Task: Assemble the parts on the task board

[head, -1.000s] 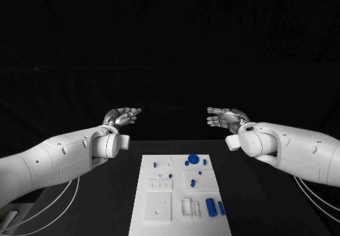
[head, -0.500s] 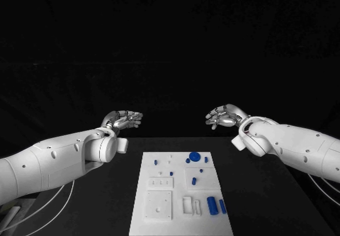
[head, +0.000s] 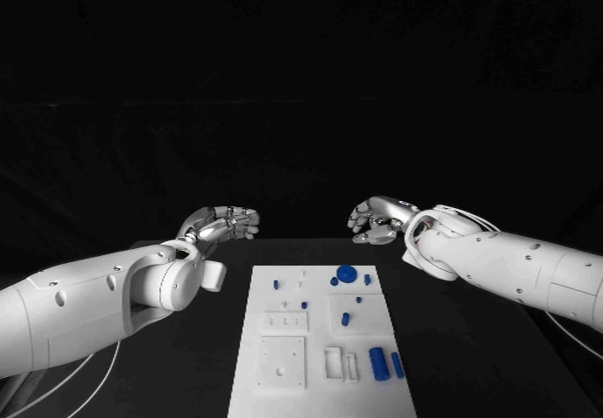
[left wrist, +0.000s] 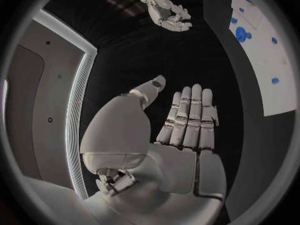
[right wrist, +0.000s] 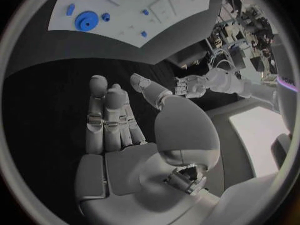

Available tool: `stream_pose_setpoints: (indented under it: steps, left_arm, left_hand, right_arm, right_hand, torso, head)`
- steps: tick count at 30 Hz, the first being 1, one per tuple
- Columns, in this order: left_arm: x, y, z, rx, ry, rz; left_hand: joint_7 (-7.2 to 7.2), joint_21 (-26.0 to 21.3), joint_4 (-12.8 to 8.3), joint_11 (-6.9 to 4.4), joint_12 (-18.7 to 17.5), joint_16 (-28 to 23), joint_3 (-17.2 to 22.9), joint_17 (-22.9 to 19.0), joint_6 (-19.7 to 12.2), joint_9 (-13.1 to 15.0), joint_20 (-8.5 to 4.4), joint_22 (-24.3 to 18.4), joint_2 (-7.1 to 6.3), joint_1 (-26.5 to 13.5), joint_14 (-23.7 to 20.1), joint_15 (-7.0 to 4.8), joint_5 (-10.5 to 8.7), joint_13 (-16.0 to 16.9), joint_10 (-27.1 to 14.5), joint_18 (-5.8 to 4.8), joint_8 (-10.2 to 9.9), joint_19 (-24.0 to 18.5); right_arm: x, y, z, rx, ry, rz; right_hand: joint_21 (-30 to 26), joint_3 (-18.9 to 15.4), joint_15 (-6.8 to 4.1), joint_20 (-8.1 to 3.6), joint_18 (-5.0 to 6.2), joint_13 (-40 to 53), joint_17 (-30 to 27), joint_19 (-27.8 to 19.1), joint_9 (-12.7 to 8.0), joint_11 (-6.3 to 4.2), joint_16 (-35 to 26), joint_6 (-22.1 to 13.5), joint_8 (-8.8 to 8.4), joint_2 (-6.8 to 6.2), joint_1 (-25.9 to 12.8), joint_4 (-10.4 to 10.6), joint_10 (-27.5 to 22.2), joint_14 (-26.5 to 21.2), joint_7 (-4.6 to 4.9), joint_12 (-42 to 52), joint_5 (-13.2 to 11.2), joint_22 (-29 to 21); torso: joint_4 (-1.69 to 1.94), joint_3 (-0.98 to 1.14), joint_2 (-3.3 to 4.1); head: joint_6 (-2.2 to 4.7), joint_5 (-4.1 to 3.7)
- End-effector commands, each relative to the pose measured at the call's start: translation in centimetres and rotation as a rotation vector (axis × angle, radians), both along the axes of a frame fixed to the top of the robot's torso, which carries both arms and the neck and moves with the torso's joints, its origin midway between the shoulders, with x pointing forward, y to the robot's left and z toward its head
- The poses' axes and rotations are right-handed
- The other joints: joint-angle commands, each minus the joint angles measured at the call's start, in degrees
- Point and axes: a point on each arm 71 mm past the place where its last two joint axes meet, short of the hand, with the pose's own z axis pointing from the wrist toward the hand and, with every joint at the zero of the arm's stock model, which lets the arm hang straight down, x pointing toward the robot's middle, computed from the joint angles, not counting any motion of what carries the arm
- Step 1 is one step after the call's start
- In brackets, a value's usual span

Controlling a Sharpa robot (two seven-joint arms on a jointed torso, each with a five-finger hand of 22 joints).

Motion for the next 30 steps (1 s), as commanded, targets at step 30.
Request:
stream_pose_setpoints:
  steps: [30]
  left_arm:
    - [-2.5,-1.7,2.2,-0.008,-0.080,-0.148]
  left_hand:
    - [0.09,-0.1,-1.9,0.13,-1.2,-0.9,0.2,-0.2,0.6,-0.5,0.15,0.5,-0.17,-2.1,0.3,0.28,-0.06,-0.2,0.5,0.51,-0.7,0.5]
  right_arm:
    - [-0.8,3.1,-4.2,-0.408,-0.119,0.050]
  right_hand:
    - [3.0,2.0,0.41,-2.43,1.81,0.0,-1.0,2.5,-0.3,0.30,4.3,1.2,-0.49,-1.38,1.0,0.0,0.4,-1.0,-0.46,-1.6,-2.7,1.3]
  torso:
    - [2.49,-0.54,7.05]
  head:
    - [1.95,-2.52]
